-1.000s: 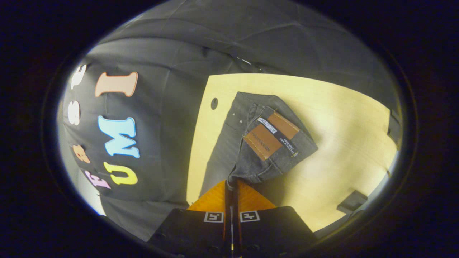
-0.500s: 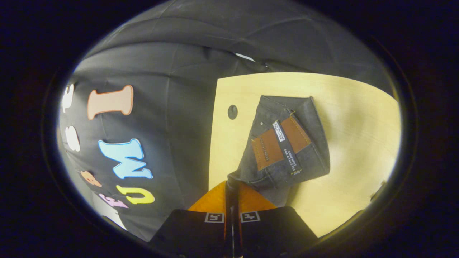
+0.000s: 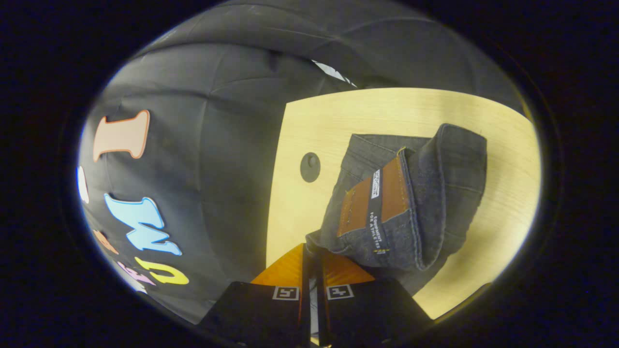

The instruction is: Grasp the waist and the cuffs of the jeans and fold them to make the two legs overlap; first hold the waist and fold one-third of the jeans toward the cuffs, then hold the cuffs and fold the remaining one-third in the same direction to finish folding.

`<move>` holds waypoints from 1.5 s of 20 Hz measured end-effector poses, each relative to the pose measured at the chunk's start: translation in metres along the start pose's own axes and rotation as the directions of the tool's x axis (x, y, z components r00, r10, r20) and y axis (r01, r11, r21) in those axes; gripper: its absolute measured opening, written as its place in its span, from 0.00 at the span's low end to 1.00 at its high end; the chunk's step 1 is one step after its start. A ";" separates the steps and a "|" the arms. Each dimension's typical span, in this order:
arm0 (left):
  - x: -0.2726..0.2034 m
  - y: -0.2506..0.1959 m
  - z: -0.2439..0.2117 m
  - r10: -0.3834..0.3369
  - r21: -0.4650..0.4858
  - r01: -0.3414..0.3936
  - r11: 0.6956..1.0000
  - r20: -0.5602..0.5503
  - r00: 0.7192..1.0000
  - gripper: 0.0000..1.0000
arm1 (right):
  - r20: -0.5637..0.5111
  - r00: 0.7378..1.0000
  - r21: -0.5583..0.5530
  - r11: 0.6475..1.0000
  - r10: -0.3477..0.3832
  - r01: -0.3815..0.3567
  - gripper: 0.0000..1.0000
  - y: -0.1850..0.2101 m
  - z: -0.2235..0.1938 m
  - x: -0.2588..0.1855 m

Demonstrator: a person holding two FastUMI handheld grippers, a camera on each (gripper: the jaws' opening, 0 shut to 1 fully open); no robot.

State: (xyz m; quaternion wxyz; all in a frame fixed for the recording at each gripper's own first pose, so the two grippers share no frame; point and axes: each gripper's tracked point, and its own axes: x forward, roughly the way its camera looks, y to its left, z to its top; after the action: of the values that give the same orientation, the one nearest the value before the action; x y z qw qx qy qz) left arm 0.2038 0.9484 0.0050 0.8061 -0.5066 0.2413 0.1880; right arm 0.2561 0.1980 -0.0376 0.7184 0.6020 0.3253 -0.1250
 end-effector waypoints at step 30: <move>-0.196 -0.111 -0.055 -0.135 0.744 -0.139 0.654 0.295 0.946 0.98 | 0.317 0.919 -0.113 0.953 -0.235 0.283 0.70 -0.106 0.029 -0.052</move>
State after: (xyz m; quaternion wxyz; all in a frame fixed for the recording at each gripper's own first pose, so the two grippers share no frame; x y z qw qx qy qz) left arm 0.0943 0.8404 0.1789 0.9712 -0.0865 0.1618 0.1517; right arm 0.1650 0.1335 -0.0865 0.7812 0.4695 0.2984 -0.2831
